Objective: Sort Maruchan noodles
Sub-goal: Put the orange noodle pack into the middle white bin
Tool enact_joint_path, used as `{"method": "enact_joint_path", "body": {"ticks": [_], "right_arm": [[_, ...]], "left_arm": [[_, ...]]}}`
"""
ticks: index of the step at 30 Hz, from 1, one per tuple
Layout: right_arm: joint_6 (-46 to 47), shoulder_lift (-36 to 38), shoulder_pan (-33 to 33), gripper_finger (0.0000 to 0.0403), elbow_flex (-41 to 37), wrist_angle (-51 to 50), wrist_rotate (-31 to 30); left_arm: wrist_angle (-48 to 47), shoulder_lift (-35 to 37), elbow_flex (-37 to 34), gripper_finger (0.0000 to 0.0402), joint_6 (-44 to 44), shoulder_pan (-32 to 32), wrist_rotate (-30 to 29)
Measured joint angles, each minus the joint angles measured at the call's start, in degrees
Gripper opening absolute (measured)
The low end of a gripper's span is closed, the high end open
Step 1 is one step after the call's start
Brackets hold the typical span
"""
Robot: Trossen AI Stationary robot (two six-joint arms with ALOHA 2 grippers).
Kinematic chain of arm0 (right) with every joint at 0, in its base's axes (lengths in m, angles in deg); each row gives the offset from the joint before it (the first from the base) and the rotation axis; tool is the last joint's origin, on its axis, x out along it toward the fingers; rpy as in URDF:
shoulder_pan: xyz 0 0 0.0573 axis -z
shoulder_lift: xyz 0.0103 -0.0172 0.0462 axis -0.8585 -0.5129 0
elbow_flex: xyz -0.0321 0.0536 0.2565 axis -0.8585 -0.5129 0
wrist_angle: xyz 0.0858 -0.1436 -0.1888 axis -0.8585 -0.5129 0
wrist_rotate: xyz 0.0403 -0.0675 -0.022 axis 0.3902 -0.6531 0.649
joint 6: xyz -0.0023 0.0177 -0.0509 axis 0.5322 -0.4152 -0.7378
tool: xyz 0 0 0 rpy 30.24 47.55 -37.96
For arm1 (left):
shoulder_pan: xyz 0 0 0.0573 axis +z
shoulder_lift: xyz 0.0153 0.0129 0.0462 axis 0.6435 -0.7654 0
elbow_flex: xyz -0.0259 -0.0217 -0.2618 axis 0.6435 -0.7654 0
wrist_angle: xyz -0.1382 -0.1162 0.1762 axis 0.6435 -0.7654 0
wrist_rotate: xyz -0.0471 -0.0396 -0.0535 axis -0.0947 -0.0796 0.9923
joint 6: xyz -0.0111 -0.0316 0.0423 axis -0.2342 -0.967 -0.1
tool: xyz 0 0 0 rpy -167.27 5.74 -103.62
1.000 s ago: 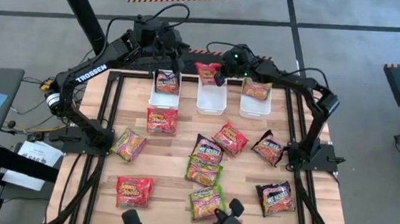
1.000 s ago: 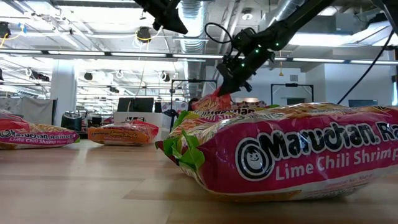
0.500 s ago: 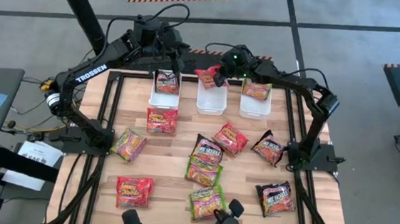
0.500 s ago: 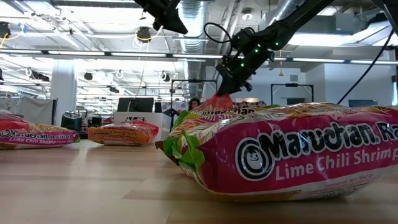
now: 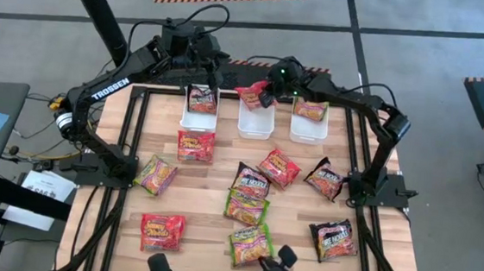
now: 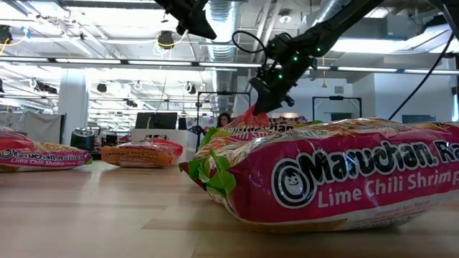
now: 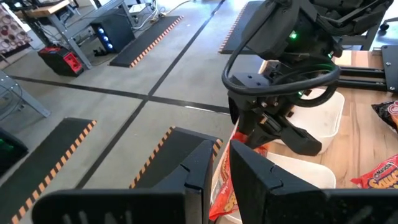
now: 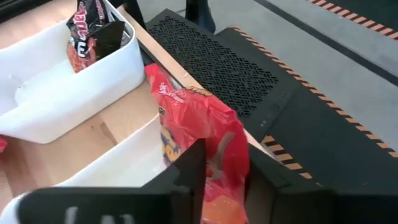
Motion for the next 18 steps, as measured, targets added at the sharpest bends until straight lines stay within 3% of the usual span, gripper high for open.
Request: {"method": "enact_joint_path", "body": {"ticks": [7,18], "right_arm": [[5.0,0.0,-1.6,0.0012,0.0,-0.1,-1.8],[12.7,0.0,-4.7,0.0005,0.0,2.2,-11.8]], "left_arm": [[0.0,0.0,0.0,0.0045,-0.1,0.0,0.0],[0.0,0.0,0.0,0.0045,-0.9,0.0,0.0]]}}
